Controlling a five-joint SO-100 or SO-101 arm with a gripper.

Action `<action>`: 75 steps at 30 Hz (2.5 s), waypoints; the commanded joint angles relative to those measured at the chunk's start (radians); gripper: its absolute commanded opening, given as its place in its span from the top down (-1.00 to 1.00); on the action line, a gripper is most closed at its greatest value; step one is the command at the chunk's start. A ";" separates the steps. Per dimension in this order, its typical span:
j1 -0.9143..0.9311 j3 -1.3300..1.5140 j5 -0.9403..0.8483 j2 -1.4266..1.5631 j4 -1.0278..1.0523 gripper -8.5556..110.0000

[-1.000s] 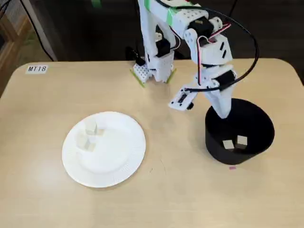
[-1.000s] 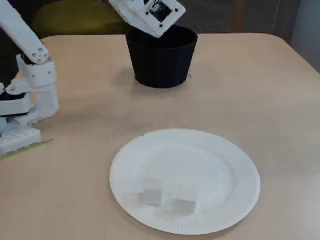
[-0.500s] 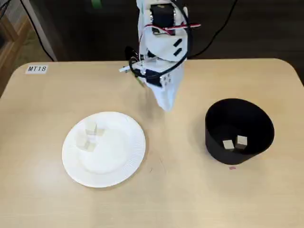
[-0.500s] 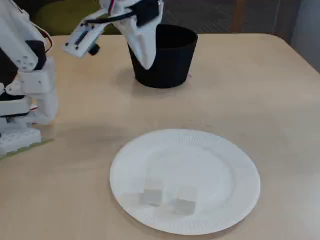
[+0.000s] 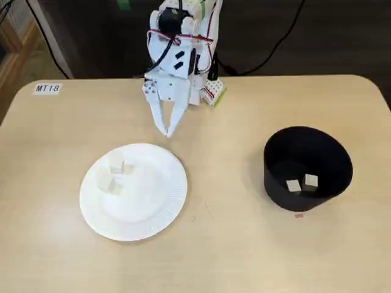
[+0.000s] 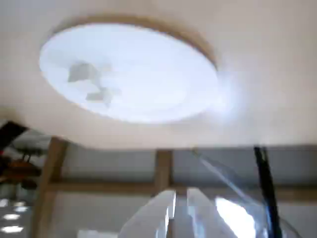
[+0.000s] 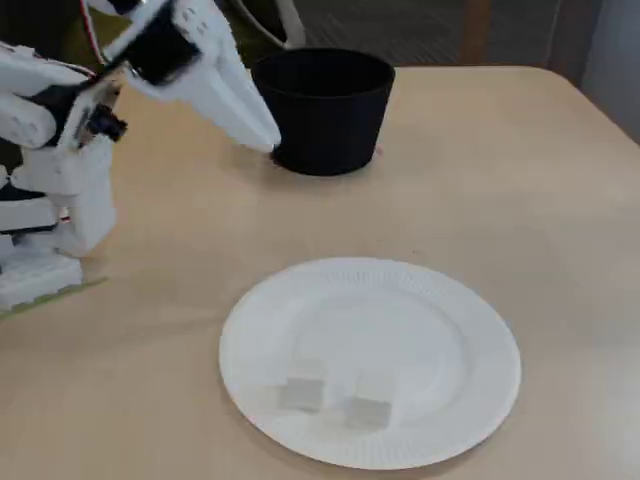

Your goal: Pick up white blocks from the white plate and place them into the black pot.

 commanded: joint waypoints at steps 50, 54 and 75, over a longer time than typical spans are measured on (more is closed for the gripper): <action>-0.367 -1.086 -0.959 -1.457 0.195 0.90; -0.279 -1.085 -0.836 -1.473 0.213 0.90; 0.230 -1.298 -1.881 -1.651 0.086 0.64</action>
